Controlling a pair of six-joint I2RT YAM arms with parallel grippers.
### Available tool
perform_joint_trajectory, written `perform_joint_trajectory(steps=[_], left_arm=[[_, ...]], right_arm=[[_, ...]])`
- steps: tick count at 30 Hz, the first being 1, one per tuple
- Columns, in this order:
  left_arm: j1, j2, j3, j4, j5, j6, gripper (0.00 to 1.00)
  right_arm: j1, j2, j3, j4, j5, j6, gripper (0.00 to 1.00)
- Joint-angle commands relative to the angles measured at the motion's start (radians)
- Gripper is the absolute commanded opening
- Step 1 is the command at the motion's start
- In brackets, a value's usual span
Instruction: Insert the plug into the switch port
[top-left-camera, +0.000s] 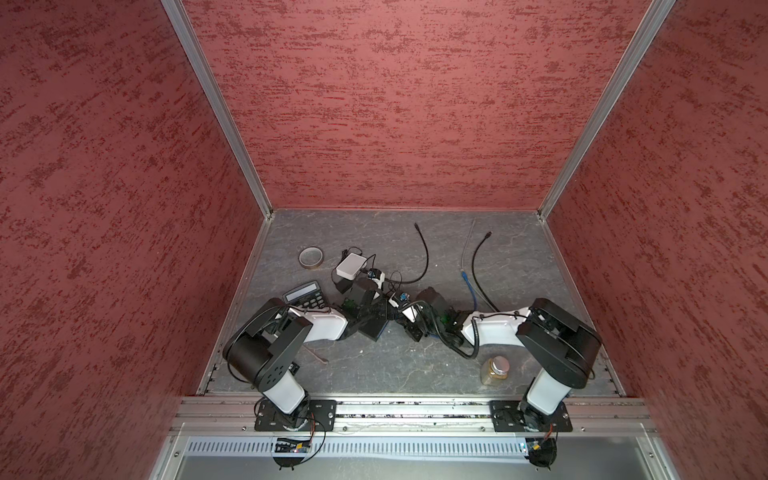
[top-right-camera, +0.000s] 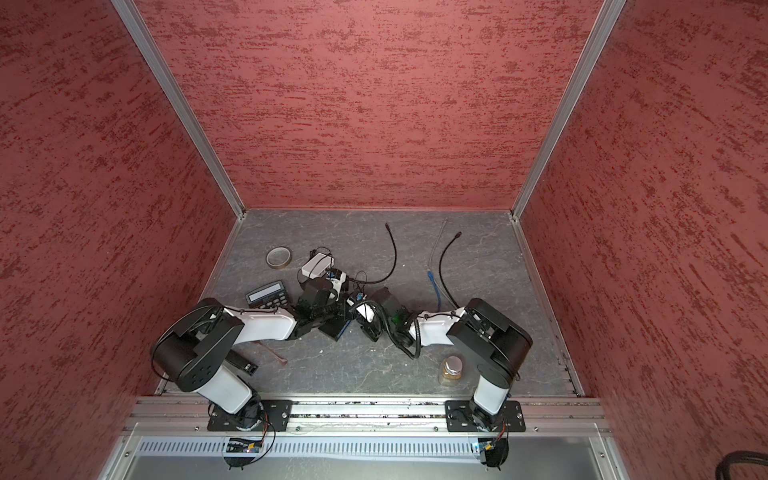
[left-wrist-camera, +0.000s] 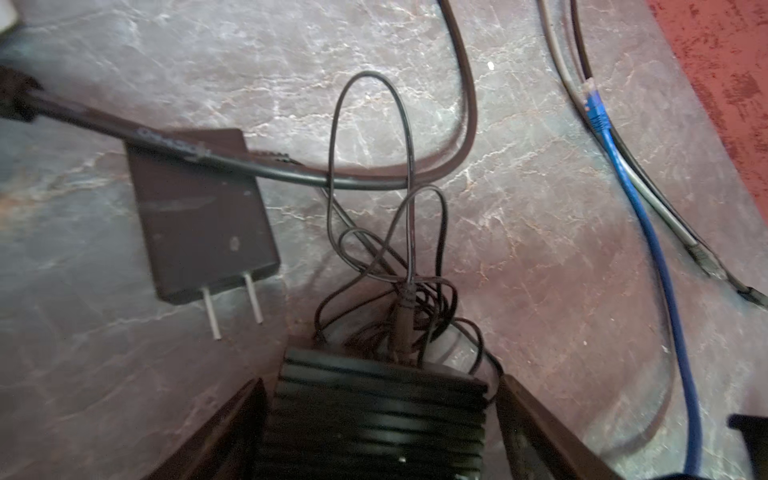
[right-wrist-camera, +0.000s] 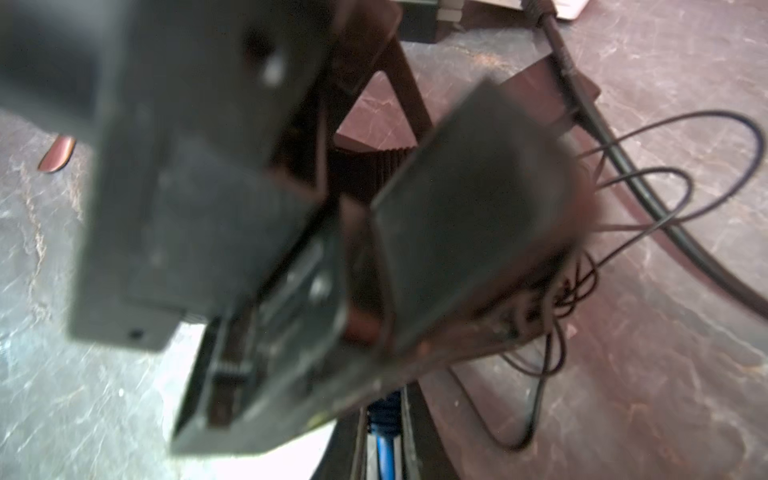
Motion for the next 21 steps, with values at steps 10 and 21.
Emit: perform_joint_trajectory(steps=[10, 21], left_arm=[[-0.045, 0.046, 0.023, 0.008, 0.076, -0.005, 0.87], [-0.044, 0.002, -0.003, 0.053, 0.124, -0.044, 0.87]], right_arm=[[0.014, -0.022, 0.018, 0.206, -0.021, 0.057, 0.03], [0.029, 0.062, 0.027, 0.206, -0.027, 0.063, 0.02]])
